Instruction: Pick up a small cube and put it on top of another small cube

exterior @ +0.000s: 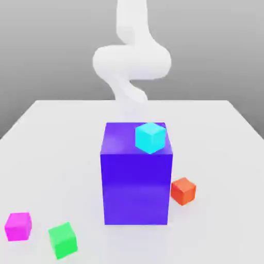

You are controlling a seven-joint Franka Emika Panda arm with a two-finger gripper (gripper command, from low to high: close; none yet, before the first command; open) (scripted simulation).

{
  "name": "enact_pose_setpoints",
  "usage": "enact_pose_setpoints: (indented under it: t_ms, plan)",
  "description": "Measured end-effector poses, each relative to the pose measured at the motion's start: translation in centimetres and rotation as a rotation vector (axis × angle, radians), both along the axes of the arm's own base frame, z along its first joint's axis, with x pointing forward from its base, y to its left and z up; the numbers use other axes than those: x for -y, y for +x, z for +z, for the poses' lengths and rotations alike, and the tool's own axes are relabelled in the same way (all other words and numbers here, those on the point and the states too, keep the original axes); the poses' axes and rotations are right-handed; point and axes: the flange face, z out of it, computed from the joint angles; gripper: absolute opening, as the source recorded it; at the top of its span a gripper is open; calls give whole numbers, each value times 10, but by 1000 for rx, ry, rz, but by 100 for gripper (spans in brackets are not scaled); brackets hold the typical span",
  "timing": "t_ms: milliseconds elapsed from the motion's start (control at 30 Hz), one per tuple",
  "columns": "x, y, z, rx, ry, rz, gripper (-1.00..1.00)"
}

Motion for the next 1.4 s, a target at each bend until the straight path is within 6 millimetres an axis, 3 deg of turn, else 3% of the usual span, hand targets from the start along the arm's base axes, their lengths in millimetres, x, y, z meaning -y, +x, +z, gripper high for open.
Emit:
enact_pose_setpoints:
  t_ms: [200, 433, 533, 667, 900, 1033, 1067, 1267, 1400]
  plan:
    - [59, 63, -95, -149, 94, -282, 0]
    - [139, 94, -218, -302, 218, -604, 0]
    - [173, 93, -273, -362, 276, -742, 0]
    - [224, 74, -348, -436, 366, -949, 0]
    - [261, 33, -474, -564, 519, -1238, 0]
    - [265, 27, -530, -576, 536, -1271, 0]
    - [265, 27, -542, -577, 536, -1272, -100]
    - [265, 26, -548, -576, 536, -1272, -100]
    - [265, 27, -513, -575, 537, -1273, -100]
